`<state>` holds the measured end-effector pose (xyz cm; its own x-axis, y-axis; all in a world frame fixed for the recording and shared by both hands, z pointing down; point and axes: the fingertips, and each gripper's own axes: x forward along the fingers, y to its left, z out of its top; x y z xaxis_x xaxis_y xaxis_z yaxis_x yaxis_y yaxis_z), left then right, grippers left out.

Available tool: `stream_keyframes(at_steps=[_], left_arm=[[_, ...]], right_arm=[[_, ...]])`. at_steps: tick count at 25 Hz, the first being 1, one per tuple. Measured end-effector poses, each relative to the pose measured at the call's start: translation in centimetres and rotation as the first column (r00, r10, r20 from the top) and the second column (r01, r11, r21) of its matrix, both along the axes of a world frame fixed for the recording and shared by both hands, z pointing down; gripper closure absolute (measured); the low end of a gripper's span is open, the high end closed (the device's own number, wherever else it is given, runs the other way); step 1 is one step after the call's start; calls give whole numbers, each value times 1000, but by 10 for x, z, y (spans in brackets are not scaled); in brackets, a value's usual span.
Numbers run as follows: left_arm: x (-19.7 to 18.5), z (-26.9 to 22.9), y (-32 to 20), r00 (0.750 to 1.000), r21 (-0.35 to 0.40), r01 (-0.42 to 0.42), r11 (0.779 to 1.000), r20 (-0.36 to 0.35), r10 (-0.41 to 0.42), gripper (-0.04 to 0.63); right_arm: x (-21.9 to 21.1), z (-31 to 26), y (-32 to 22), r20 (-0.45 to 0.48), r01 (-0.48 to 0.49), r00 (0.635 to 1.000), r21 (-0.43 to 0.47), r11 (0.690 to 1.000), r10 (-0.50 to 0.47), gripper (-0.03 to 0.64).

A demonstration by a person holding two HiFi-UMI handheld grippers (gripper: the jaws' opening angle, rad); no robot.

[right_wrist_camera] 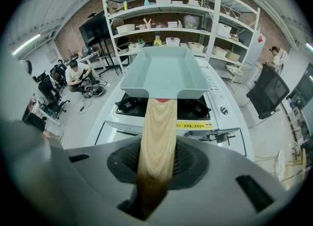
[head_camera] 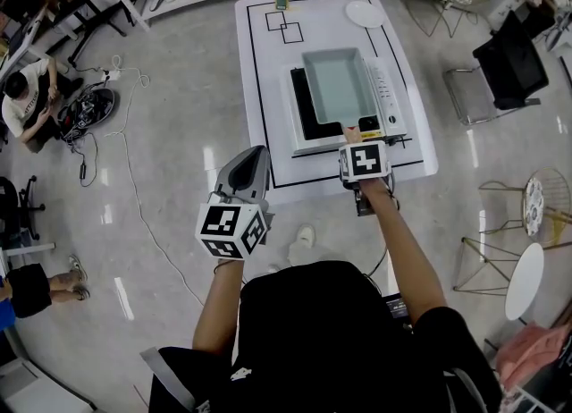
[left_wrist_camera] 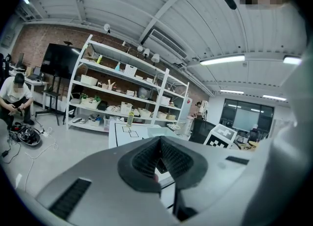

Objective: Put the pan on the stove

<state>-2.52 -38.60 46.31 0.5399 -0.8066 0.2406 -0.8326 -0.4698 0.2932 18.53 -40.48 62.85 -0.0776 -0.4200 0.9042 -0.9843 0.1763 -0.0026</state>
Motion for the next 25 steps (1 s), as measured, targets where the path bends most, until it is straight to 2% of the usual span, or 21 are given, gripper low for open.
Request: stream_keyframes(at_steps=[9, 25], left_arm=[[-4, 0, 1, 1000, 2, 14, 1000, -3, -14, 584], [-5, -3, 3, 1000, 6, 9, 1000, -14, -9, 584]], right_arm=[[2, 3, -3, -8, -7, 1000, -12, 1000, 7, 540], [-1, -4, -3, 9, 7, 1000, -86, 996, -6, 540]])
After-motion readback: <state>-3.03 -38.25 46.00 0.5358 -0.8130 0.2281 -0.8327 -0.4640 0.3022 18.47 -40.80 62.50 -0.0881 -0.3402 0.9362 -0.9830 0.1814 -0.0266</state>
